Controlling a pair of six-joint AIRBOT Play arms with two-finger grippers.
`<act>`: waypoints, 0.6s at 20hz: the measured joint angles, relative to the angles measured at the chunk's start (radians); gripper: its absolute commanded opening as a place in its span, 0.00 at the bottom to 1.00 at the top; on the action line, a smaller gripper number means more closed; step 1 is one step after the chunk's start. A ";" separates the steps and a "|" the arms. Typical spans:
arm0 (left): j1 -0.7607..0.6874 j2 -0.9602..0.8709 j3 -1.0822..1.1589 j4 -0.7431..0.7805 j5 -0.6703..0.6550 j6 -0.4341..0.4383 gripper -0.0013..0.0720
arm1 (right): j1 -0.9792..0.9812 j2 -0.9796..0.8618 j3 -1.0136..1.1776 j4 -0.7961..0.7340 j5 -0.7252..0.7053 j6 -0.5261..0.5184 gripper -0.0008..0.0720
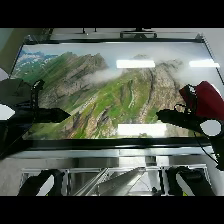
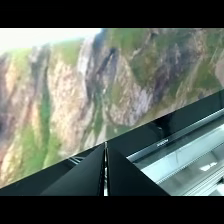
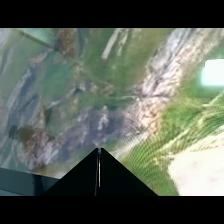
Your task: Fold the shirts.
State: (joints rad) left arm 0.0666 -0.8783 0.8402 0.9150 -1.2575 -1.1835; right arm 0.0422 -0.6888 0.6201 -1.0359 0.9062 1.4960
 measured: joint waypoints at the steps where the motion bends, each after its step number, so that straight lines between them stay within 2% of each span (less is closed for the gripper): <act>1: -0.002 0.003 -0.001 0.000 0.002 -0.002 0.05 | 0.000 0.000 0.000 0.000 0.000 0.000 0.03; 3: -0.005 0.007 -0.002 0.000 0.009 -0.002 0.05 | 0.000 0.000 0.000 0.000 0.000 0.000 0.03; 4: -0.003 0.008 0.000 0.003 0.017 -0.002 0.38 | 0.000 0.000 0.000 0.000 0.000 0.000 0.03; 5: 0.004 0.009 0.007 0.005 0.029 -0.002 0.82 | 0.000 0.000 0.000 0.000 0.000 0.000 0.03; 6: 0.017 0.010 0.019 0.006 0.050 -0.002 1.00 | 0.000 0.000 0.000 0.000 0.000 0.000 0.03; 9: 0.109 0.002 0.097 0.048 0.159 -0.002 1.00 | 0.000 0.000 0.000 0.000 0.000 0.000 0.03; 12: 0.262 -0.078 0.229 0.144 0.242 -0.002 1.00 | 0.000 0.000 0.000 0.000 0.000 0.000 0.03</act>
State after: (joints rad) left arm 0.3283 -0.9562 1.0687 1.0592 -1.0157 -1.1854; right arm 0.0422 -0.6888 0.6201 -1.0363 0.9058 1.4960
